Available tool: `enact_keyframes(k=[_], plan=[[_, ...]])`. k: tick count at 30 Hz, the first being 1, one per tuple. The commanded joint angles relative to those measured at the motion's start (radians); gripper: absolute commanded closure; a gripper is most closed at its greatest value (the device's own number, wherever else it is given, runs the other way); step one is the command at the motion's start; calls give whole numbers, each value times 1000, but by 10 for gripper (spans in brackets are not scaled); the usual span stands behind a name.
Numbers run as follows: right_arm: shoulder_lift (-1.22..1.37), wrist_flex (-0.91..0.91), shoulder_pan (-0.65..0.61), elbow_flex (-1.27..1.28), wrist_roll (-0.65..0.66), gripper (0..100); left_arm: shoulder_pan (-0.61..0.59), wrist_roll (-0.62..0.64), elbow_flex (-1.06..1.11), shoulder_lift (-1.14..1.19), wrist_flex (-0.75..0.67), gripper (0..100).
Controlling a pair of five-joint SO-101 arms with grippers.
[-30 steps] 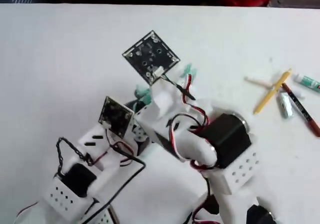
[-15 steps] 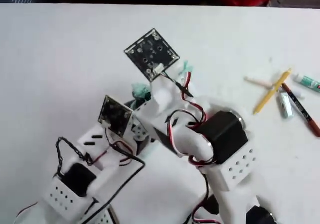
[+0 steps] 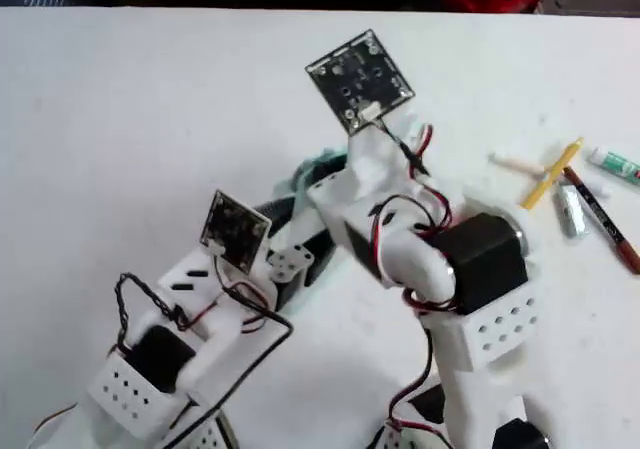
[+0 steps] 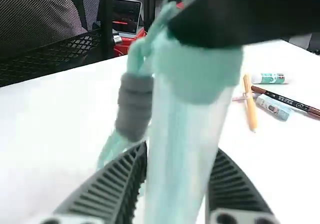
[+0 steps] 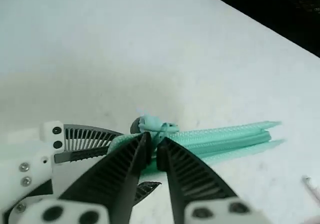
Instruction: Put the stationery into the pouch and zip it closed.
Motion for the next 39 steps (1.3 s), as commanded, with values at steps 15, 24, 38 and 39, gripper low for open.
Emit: enact_keyframes(k=[15,24,38,39], plan=[[-2,7,-27,3,29,980,-1,8,-3,-15,-14,977],[5,-128,193,5,32,980,1,8,-3,-15,-12,977],[-21,-82,102,-18,84,925,1,-21,-2,-15,-11,977],[-25,-61,56,-21,63,888,1,-29,-2,-15,-11,977]])
